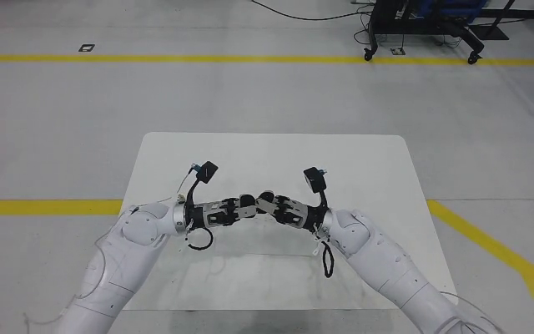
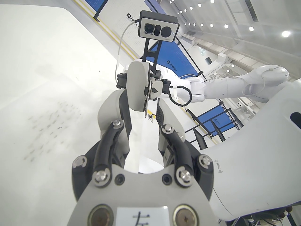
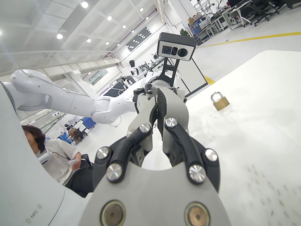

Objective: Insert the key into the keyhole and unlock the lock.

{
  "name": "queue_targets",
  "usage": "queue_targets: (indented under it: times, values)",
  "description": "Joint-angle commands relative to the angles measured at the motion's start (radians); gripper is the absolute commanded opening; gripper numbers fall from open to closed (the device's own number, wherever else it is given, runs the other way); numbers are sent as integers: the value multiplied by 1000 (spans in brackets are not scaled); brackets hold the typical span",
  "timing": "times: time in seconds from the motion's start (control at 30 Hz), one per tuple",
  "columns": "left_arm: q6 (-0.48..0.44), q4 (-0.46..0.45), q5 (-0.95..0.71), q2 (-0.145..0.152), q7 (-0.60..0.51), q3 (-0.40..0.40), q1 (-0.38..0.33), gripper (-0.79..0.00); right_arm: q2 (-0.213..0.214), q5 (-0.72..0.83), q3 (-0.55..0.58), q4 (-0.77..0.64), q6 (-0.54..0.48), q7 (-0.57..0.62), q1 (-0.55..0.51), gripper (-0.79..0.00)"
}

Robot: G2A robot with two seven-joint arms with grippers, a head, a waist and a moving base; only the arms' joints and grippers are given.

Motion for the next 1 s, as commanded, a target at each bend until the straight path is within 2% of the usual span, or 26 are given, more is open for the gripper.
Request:
queue_targets:
  times: [0.0, 0.53, 0.73, 0.77, 0.8, 0.83, 0.97]
  values:
    - [-2, 1, 3, 2, 2, 3, -2, -785, 1, -5, 4, -3, 0, -1, -2, -785]
    - [6, 17, 45, 7, 37, 13, -10, -785, -1, -77, 44, 9, 0, -50, -20, -785]
    - [-2, 20, -33, 8, 18, 21, -9, -785, 0, -59, 45, -4, 0, -39, -23, -785]
    - [-9, 20, -71, 8, 9, 24, -8, -773, 0, -53, 42, -7, 0, -35, -23, -785]
    - [-4, 21, -94, 9, 4, 25, -10, -659, 0, -49, 42, -8, 0, -30, -22, -785]
    - [1, 21, -101, 11, -1, 25, -13, -616, 0, -46, 40, -9, 0, -26, -21, -785]
    - [2, 21, -116, 19, -2, 28, -16, -634, 0, -31, 38, -11, 0, -15, -20, -785]
